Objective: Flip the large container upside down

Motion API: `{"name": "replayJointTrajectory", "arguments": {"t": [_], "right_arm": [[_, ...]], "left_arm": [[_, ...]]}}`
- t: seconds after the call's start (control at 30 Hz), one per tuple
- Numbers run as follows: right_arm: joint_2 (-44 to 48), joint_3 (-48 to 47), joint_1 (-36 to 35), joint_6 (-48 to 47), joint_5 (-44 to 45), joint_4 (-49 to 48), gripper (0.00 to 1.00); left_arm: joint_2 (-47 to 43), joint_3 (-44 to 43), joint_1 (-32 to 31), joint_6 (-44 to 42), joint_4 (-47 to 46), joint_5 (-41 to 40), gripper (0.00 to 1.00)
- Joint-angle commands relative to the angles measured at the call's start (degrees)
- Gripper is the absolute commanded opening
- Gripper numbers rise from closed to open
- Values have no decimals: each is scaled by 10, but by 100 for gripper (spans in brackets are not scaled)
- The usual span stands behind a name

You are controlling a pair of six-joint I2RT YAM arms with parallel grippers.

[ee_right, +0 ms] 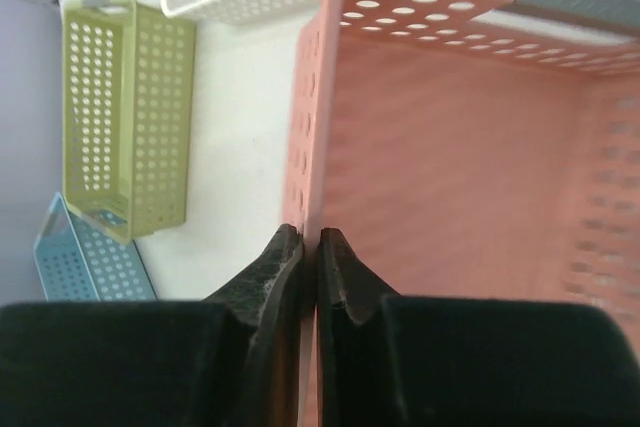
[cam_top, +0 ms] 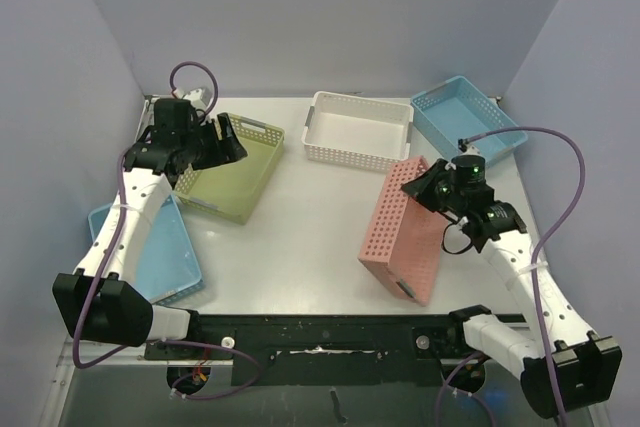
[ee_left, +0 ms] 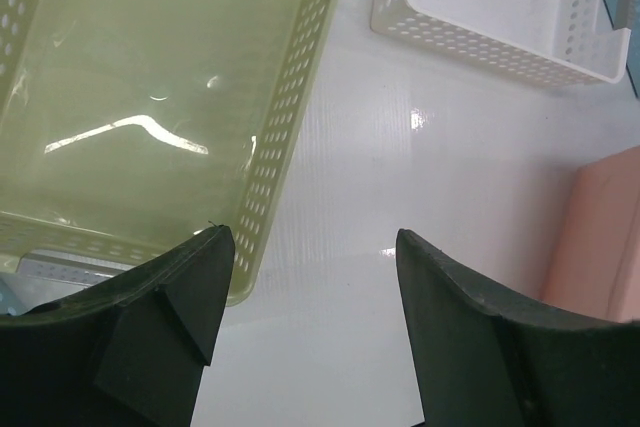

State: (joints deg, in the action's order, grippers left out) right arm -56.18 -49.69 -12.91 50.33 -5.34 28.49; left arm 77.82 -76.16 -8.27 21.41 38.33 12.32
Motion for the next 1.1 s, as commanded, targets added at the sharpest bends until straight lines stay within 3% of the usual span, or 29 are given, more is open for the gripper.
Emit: {"name": "replayJointTrajectory", "arguments": {"t": [0.0, 0.13, 0.33, 0.53, 0.67, 1.07], "right_arm": [[-36, -9, -49, 2, -4, -50, 0], [-110, -61, -114, 20, -19, -119, 0], [-242, -134, -147, 77, -151, -308, 0], [-342, -236, -183, 85, -195, -347, 0], [-343, -191, -170, 114, -221, -397, 0], [-233, 80, -49, 145, -325, -474, 0]], "left_arm": [[-12, -2, 1, 0, -29, -17, 65], [-9, -10, 4, -1, -15, -38, 65], [-17, -35, 19, -9, 25, -83, 64], [-35, -55, 52, -9, 55, -115, 64], [-42, -60, 61, -8, 60, -127, 64], [-26, -61, 62, -5, 40, -90, 64]]}}
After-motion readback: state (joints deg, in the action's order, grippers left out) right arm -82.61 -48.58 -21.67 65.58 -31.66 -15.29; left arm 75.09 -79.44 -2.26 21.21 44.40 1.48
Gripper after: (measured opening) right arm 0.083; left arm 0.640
